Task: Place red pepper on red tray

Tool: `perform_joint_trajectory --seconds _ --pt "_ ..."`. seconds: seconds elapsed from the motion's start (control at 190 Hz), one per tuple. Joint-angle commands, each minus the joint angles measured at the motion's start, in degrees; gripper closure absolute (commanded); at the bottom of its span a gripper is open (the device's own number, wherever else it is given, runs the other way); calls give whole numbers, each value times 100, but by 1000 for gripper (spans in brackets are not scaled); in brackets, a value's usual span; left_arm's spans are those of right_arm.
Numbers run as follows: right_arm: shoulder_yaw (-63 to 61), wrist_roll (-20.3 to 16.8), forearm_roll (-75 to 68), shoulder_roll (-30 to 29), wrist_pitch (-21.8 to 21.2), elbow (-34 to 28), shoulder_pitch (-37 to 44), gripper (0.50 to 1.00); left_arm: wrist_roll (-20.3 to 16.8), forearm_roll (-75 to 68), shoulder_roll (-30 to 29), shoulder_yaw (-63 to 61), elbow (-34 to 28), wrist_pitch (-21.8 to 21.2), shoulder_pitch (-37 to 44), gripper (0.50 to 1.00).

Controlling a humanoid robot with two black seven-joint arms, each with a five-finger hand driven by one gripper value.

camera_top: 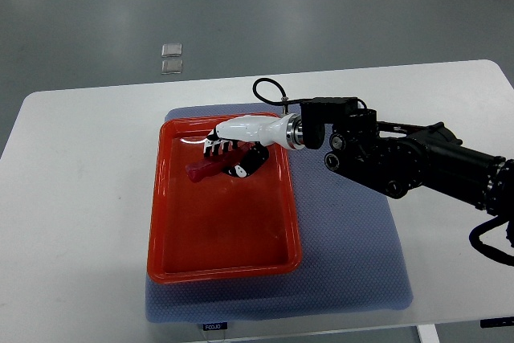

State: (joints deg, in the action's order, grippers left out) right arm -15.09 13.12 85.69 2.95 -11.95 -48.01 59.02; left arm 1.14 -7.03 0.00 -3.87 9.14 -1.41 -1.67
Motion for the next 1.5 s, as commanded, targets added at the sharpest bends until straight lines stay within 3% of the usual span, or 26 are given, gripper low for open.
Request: perform_joint_trajectory --seconds 0.0,0.142,0.515,0.715,0.957,1.131,1.493 --pt "15 -3 0 -128 0 107 -92 932 0 0 0 0 0 0 0 500" --pt "6 -38 0 -216 9 195 -198 887 0 0 0 0 0 0 0 500" --pt "-3 -38 -8 -242 18 327 -303 640 0 0 0 0 0 0 0 500" --pt "-213 24 -246 -102 211 309 -286 613 0 0 0 0 0 0 0 500" --pt "-1374 -55 -2012 162 -325 318 -303 611 0 0 0 0 0 0 0 500" --pt "-1866 -380 -4085 531 -668 353 -453 611 0 0 0 0 0 0 0 500" --pt "-1866 -1004 -7628 690 -589 1003 -971 607 0 0 0 0 0 0 0 500"
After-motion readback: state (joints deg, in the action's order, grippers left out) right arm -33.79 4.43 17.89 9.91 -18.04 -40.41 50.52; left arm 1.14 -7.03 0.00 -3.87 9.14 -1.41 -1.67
